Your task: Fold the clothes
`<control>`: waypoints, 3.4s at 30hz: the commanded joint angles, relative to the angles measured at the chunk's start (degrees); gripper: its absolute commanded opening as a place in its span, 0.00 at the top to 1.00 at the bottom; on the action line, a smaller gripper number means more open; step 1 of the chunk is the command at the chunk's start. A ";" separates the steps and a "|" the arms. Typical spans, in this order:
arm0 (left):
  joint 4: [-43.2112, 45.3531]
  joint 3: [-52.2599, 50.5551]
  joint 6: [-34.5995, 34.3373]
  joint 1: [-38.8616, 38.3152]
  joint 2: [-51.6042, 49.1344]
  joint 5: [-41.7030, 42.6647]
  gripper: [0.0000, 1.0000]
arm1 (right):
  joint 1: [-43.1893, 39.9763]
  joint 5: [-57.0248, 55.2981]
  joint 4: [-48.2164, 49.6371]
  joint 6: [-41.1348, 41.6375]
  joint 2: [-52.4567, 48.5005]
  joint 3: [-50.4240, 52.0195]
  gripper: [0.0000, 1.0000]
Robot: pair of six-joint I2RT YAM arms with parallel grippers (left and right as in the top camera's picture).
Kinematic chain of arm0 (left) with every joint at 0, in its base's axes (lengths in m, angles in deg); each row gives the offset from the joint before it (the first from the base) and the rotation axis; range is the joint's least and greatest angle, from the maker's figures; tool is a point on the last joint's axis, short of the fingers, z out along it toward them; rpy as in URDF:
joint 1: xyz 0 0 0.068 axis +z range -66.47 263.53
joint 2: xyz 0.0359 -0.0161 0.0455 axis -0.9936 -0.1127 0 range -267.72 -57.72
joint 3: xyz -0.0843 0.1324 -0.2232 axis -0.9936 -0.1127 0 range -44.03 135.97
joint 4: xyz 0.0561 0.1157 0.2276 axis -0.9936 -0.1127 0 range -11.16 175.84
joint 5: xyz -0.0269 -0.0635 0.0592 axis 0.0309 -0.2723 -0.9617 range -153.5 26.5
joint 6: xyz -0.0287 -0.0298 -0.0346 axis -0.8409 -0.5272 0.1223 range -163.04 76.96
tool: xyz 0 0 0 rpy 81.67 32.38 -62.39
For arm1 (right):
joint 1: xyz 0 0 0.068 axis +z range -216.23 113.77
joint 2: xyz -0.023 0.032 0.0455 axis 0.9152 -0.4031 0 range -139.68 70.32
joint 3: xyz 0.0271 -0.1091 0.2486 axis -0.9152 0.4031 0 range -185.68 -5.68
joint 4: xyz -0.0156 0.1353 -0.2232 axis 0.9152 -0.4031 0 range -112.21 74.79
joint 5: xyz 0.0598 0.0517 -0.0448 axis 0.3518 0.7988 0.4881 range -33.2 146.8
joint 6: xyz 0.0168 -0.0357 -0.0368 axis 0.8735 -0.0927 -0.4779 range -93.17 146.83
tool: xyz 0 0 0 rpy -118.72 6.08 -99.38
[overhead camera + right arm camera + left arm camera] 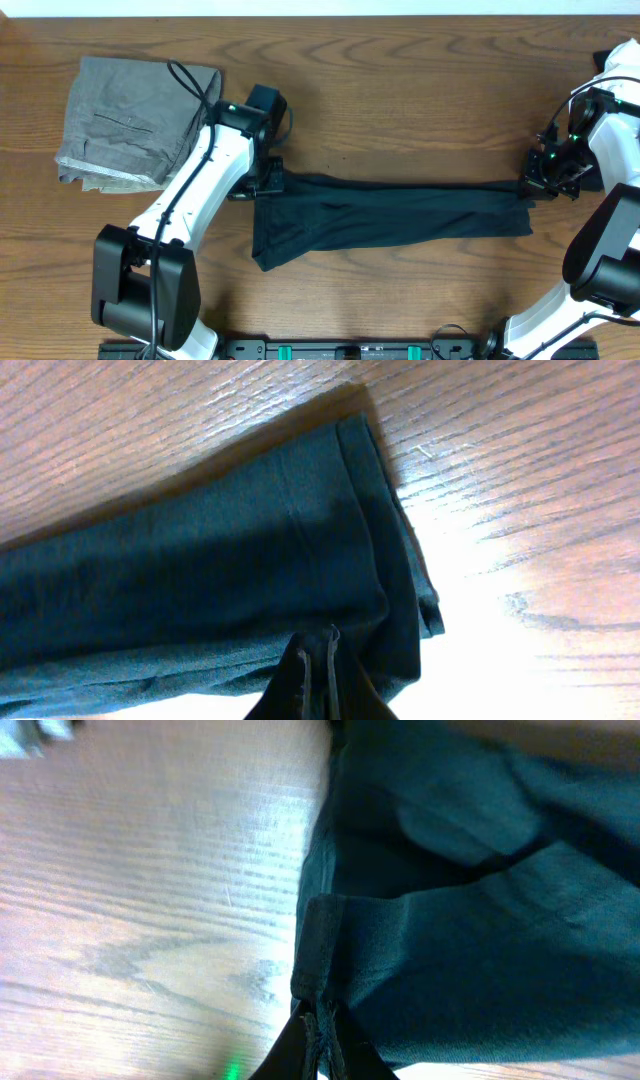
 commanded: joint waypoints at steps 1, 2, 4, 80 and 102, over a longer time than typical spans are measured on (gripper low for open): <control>0.35 -2.78 -1.36 0.13 0.42 -0.52 0.94 | 0.00 -1.18 0.15 0.85 1.01 0.33 0.99; 0.72 -3.50 -1.36 0.13 0.42 -0.50 0.94 | 0.00 -1.20 0.13 1.09 1.01 0.35 0.99; 1.64 -4.87 -1.38 0.13 0.42 -0.50 0.94 | 0.00 -1.22 0.15 1.29 0.98 0.42 0.99; 5.73 -3.91 -1.11 -1.36 -11.17 9.64 0.63 | 8.52 6.51 19.52 -2.16 0.87 14.43 0.99; 17.42 -3.89 0.63 -1.18 -16.57 2.29 0.65 | 8.52 4.61 29.86 -0.66 -0.52 17.27 0.99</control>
